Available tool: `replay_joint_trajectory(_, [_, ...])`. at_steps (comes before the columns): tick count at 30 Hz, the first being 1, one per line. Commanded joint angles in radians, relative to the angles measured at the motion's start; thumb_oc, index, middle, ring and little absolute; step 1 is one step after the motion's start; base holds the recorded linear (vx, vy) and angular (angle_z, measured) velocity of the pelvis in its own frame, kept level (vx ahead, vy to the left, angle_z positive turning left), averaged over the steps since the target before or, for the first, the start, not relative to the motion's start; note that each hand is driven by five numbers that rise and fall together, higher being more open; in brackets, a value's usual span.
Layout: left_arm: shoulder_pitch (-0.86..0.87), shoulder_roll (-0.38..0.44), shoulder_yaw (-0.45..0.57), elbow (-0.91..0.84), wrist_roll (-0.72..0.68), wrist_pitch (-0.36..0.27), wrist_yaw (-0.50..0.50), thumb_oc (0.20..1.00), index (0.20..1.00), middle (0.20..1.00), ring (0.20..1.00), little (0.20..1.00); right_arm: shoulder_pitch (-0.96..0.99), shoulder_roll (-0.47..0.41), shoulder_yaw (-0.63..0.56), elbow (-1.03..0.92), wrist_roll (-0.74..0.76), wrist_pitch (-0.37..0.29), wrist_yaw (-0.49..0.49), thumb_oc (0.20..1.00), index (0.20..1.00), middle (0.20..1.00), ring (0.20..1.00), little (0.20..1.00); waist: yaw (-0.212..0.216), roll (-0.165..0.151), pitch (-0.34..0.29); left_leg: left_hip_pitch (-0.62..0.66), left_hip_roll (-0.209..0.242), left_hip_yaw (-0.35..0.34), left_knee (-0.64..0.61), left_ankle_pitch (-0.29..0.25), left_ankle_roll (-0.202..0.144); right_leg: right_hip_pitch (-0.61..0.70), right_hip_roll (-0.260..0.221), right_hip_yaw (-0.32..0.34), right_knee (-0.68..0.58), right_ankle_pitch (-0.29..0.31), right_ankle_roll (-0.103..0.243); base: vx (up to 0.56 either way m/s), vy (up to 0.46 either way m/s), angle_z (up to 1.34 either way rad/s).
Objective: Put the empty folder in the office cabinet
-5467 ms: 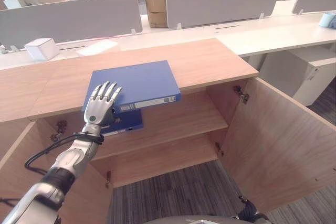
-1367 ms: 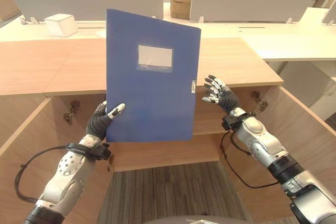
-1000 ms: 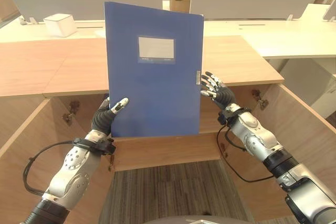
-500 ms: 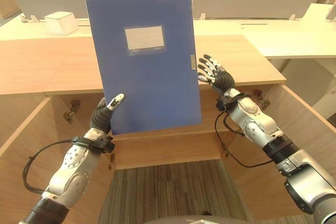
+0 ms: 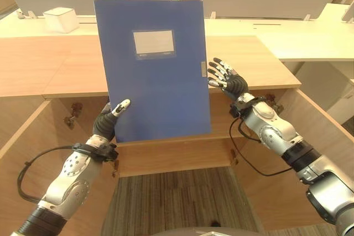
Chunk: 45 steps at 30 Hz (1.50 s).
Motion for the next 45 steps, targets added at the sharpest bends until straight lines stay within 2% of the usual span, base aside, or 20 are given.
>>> replay_joint_trajectory(1, [-0.092,0.093,-0.068,-0.141,0.069,-0.047,-0.077,0.200,0.200,0.200,0.200,0.200,-0.117,-0.037,0.082,-0.174,0.056,-0.007,0.114,1.000,1.000,1.000,1.000,1.000,-0.011,-0.005,-0.039,-0.057,0.010,-0.055,-0.008,0.000,0.011,0.069,-0.053,0.003,0.002,-0.068,0.044,0.00,0.000,0.00])
replay_joint_trajectory(4, [-0.090,0.104,-0.063,-0.141,0.071,-0.052,-0.078,0.200,0.200,0.200,0.200,0.200,-0.108,-0.069,0.087,-0.189,0.066,-0.004,0.126,1.000,1.000,1.000,1.000,1.000,-0.011,-0.006,-0.039,-0.058,0.011,-0.055,-0.008,0.001,0.010,0.069,-0.054,0.002,0.002,-0.068,0.045,0.00,0.000,-0.03])
replay_joint_trajectory(5, [-0.083,0.120,-0.057,-0.150,0.068,-0.058,-0.085,0.200,0.200,0.200,0.200,0.200,-0.093,-0.119,0.091,-0.225,0.083,-0.004,0.143,1.000,1.000,1.000,1.000,1.000,-0.013,-0.006,-0.040,-0.059,0.010,-0.055,-0.008,0.001,0.009,0.069,-0.054,0.000,0.000,-0.067,0.046,0.00,0.000,0.00])
replay_joint_trajectory(9, [-0.073,0.156,-0.055,-0.158,0.058,-0.068,-0.103,0.200,0.200,0.200,0.200,0.200,-0.066,-0.228,0.104,-0.270,0.123,0.006,0.177,1.000,1.000,1.000,1.000,1.000,-0.016,-0.007,-0.040,-0.060,0.011,-0.052,-0.008,0.003,0.006,0.066,-0.056,-0.003,0.000,-0.064,0.051,-0.01,-0.001,-0.03])
replay_joint_trajectory(14, [-0.086,0.170,-0.071,-0.164,0.046,-0.074,-0.109,0.200,0.200,0.200,0.200,0.200,-0.080,-0.258,0.124,-0.300,0.135,0.004,0.186,1.000,1.000,1.000,1.000,1.000,-0.018,-0.008,-0.042,-0.061,0.012,-0.049,-0.008,0.004,0.003,0.064,-0.056,-0.001,0.000,-0.062,0.052,-0.01,-0.005,-0.04])
replay_joint_trajectory(15, [-0.091,0.166,-0.075,-0.164,0.045,-0.075,-0.107,0.200,0.200,0.200,0.200,0.200,-0.084,-0.247,0.126,-0.298,0.133,0.000,0.183,0.837,0.837,0.837,0.837,0.837,-0.018,-0.008,-0.043,-0.060,0.012,-0.048,-0.008,0.005,0.003,0.064,-0.056,-0.001,0.001,-0.063,0.052,-0.02,-0.009,-0.04])
replay_joint_trajectory(16, [-0.098,0.162,-0.080,-0.163,0.045,-0.075,-0.104,0.200,0.200,0.200,0.200,0.200,-0.091,-0.230,0.129,-0.290,0.126,-0.004,0.177,0.416,0.416,0.416,0.416,0.416,-0.017,-0.007,-0.043,-0.060,0.013,-0.048,-0.008,0.005,0.004,0.064,-0.056,0.001,0.000,-0.063,0.052,0.00,0.000,0.00])
replay_joint_trajectory(17, [-0.103,0.159,-0.083,-0.163,0.044,-0.075,-0.101,0.200,0.200,0.200,0.200,0.200,-0.093,-0.213,0.124,-0.282,0.119,-0.009,0.166,0.200,0.200,0.200,0.200,0.200,-0.017,-0.006,-0.043,-0.059,0.014,-0.047,-0.008,0.005,0.004,0.064,-0.056,0.002,0.001,-0.063,0.051,0.00,0.000,0.00])
replay_joint_trajectory(23, [-0.108,0.084,-0.065,-0.139,0.055,-0.064,-0.074,0.200,0.200,0.200,0.200,0.200,-0.078,-0.031,0.037,-0.201,0.003,-0.056,0.107,0.200,0.200,0.200,0.200,0.200,-0.013,0.001,-0.040,-0.061,0.013,-0.050,-0.008,0.003,0.009,0.064,-0.057,0.001,0.001,-0.065,0.048,0.00,0.000,0.00])
replay_joint_trajectory(24, [-0.107,0.085,-0.065,-0.140,0.055,-0.064,-0.074,0.200,0.200,0.200,0.200,0.200,-0.078,-0.029,0.036,-0.201,0.002,-0.056,0.107,0.200,0.200,0.200,0.200,0.200,-0.013,0.000,-0.040,-0.061,0.013,-0.050,-0.008,0.003,0.009,0.065,-0.057,0.001,0.001,-0.065,0.048,0.00,0.000,0.00])
replay_joint_trajectory(26, [-0.061,0.015,-0.007,-0.116,0.092,-0.067,-0.048,0.200,0.200,0.200,0.200,0.200,-0.010,0.022,-0.031,-0.199,-0.140,-0.075,0.082,0.200,0.200,0.200,0.200,0.200,-0.008,0.005,-0.038,-0.063,0.012,-0.054,-0.008,0.001,0.012,0.068,-0.059,-0.001,0.000,-0.068,0.046,0.00,0.000,0.00])
replay_joint_trajectory(27, [-0.061,0.015,-0.006,-0.116,0.092,-0.067,-0.048,0.360,0.360,0.360,0.360,0.360,-0.009,0.022,-0.031,-0.199,-0.140,-0.075,0.082,0.200,0.200,0.200,0.200,0.200,-0.008,0.005,-0.038,-0.063,0.012,-0.054,-0.008,0.001,0.013,0.068,-0.059,-0.001,0.000,-0.068,0.046,0.00,0.000,0.00])
replay_joint_trajectory(29, [-0.009,-0.045,0.070,-0.092,0.167,-0.086,-0.010,0.787,0.787,0.787,0.787,0.787,0.078,0.032,-0.116,-0.224,-0.294,-0.101,0.053,0.200,0.200,0.200,0.200,0.200,-0.003,0.010,-0.035,-0.065,0.010,-0.062,-0.008,-0.002,0.018,0.071,-0.060,-0.004,0.000,-0.071,0.045,0.00,0.000,0.00])
replay_joint_trajectory(30, [0.033,-0.110,0.132,-0.074,0.208,-0.098,0.014,0.956,0.956,0.956,0.956,0.956,0.172,0.052,-0.205,-0.231,-0.380,-0.126,0.042,0.200,0.200,0.200,0.200,0.200,0.000,0.012,-0.032,-0.066,0.008,-0.066,-0.008,-0.005,0.021,0.072,-0.062,-0.007,0.000,-0.073,0.044,0.00,0.000,0.00])
replay_joint_trajectory(31, [0.058,-0.144,0.161,-0.070,0.232,-0.108,0.025,1.000,1.000,1.000,1.000,1.000,0.217,0.054,-0.249,-0.241,-0.452,-0.141,0.024,0.200,0.200,0.200,0.200,0.200,0.001,0.012,-0.031,-0.066,0.006,-0.069,-0.008,-0.007,0.024,0.074,-0.063,-0.010,0.000,-0.074,0.043,0.01,0.000,0.08])
replay_joint_trajectory(32, [0.061,-0.145,0.161,-0.072,0.234,-0.107,0.026,1.000,1.000,1.000,1.000,1.000,0.222,0.054,-0.250,-0.245,-0.455,-0.140,0.022,0.200,0.200,0.200,0.200,0.200,0.001,0.012,-0.033,-0.066,0.006,-0.070,-0.008,-0.007,0.024,0.075,-0.063,-0.010,0.000,-0.075,0.043,0.01,-0.004,0.13])
replay_joint_trajectory(34, [0.101,-0.240,0.229,-0.055,0.300,-0.142,0.076,1.000,1.000,1.000,1.000,1.000,0.348,0.080,-0.350,-0.272,-0.591,-0.177,-0.015,0.200,0.200,0.200,0.200,0.200,0.001,0.014,-0.029,-0.067,0.004,-0.077,-0.008,-0.010,0.028,0.076,-0.064,-0.015,0.000,-0.078,0.042,0.00,-0.002,0.13])
replay_joint_trajectory(35, [0.104,-0.241,0.228,-0.057,0.302,-0.141,0.078,1.000,1.000,1.000,1.000,1.000,0.354,0.080,-0.351,-0.278,-0.595,-0.174,-0.017,0.200,0.200,0.200,0.200,0.200,0.001,0.014,-0.031,-0.067,0.004,-0.078,-0.008,-0.010,0.028,0.077,-0.064,-0.016,0.000,-0.079,0.042,-0.01,-0.010,0.12])
replay_joint_trajectory(37, [0.140,-0.303,0.254,-0.026,0.362,-0.169,0.123,1.000,1.000,1.000,1.000,1.000,0.463,0.086,-0.416,-0.315,-0.727,-0.213,-0.050,0.200,0.200,0.200,0.200,0.200,-0.001,0.015,-0.027,-0.067,0.002,-0.082,-0.008,-0.014,0.033,0.078,-0.064,-0.017,-0.001,-0.082,0.041,-0.01,-0.014,0.09])
replay_joint_trajectory(45, [0.220,-0.324,0.247,0.028,0.474,-0.199,0.162,1.000,1.000,1.000,1.000,1.000,0.616,0.073,-0.436,-0.339,-0.913,-0.260,-0.090,0.200,0.200,0.200,0.200,0.200,-0.010,0.019,-0.019,-0.066,0.003,-0.082,-0.008,-0.015,0.036,0.078,-0.062,-0.023,0.000,-0.086,0.041,0.00,0.000,0.00])
